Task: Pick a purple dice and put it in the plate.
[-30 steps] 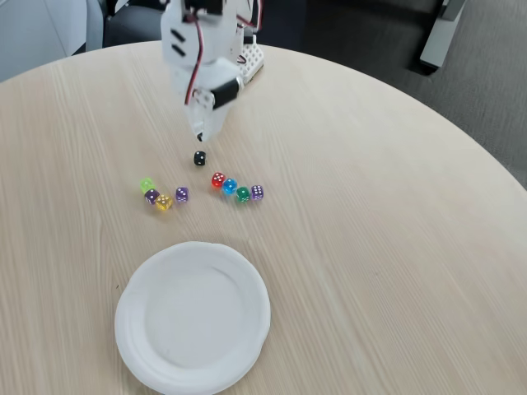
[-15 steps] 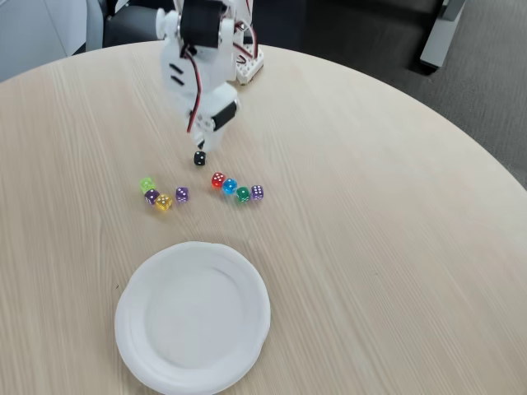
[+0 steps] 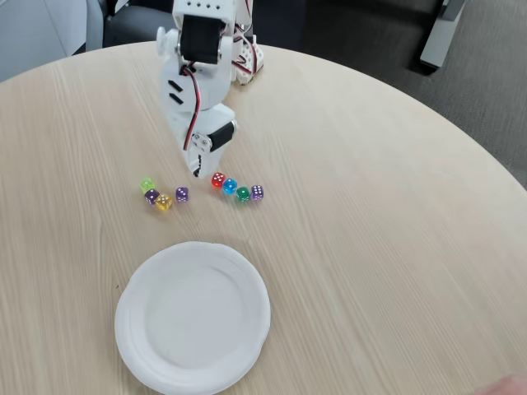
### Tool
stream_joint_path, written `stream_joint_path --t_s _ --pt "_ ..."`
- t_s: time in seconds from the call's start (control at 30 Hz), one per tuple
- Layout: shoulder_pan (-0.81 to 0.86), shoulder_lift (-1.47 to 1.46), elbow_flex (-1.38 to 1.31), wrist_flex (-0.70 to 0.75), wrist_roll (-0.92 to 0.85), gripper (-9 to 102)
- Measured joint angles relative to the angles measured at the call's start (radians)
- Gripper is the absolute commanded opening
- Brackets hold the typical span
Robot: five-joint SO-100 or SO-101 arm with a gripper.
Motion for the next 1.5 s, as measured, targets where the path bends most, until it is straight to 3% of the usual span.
stream_joint_path --t_s 0.57,1.0,1.5 --pt "0.000 -0.089 0.000 -0.190 0.100 7" --pt "0.000 -0.089 0.000 -0.196 0.307 9" --pt "0.000 -0.140 0.000 -0.196 0.391 10"
